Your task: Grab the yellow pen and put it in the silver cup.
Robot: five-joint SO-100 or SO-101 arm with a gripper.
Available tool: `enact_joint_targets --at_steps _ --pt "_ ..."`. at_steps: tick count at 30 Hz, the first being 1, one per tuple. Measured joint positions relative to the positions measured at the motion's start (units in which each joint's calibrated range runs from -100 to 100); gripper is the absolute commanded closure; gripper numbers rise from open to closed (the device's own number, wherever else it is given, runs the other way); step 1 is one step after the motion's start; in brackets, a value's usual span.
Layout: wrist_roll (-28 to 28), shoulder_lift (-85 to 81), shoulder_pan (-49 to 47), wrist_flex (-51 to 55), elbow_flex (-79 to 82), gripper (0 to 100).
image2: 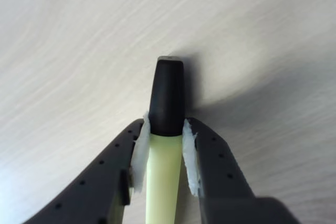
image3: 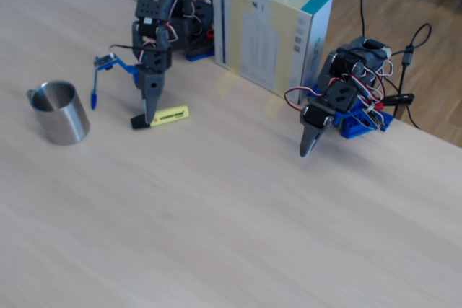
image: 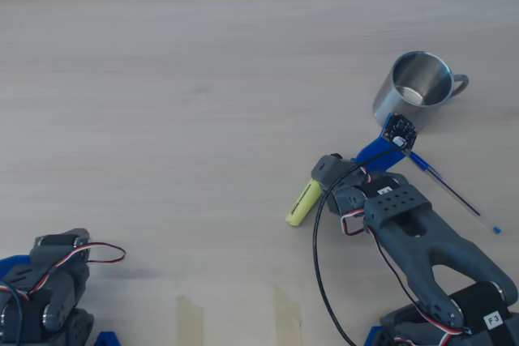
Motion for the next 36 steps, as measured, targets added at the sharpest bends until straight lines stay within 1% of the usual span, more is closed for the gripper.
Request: enact_joint_targets --at_steps 19,36 --pt "0.0 -0.1 0.7 -0.2 0.3 98" --pt "0.1 -7.6 0.9 1.1 3.3 98"
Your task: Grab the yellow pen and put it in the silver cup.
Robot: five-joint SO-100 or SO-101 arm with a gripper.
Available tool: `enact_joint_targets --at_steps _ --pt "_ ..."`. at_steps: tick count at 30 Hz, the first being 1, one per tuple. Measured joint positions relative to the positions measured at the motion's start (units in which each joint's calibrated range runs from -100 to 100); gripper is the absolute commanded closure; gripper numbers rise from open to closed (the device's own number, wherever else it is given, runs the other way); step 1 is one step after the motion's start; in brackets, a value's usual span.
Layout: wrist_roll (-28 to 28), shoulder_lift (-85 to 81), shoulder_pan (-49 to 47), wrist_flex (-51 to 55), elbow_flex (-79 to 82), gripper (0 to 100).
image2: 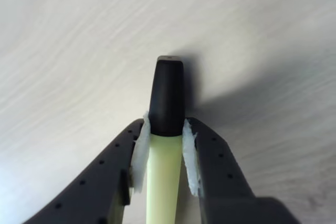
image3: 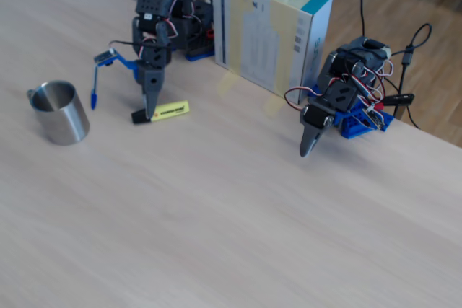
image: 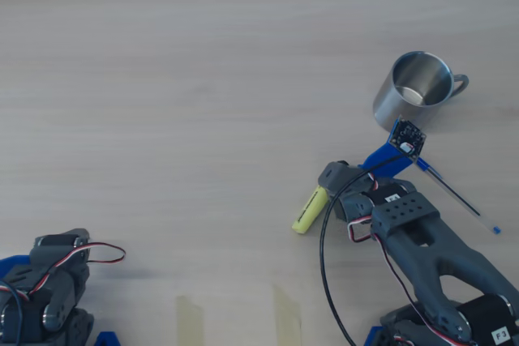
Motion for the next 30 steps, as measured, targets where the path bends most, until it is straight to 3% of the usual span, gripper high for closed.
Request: enact_joint_targets --at_steps 24,30 --pt "0.0 -12.7 -5.5 -0.3 -2.9 98" --pt "0.0 -13.6 -6.7 -4.5 -4.0 98"
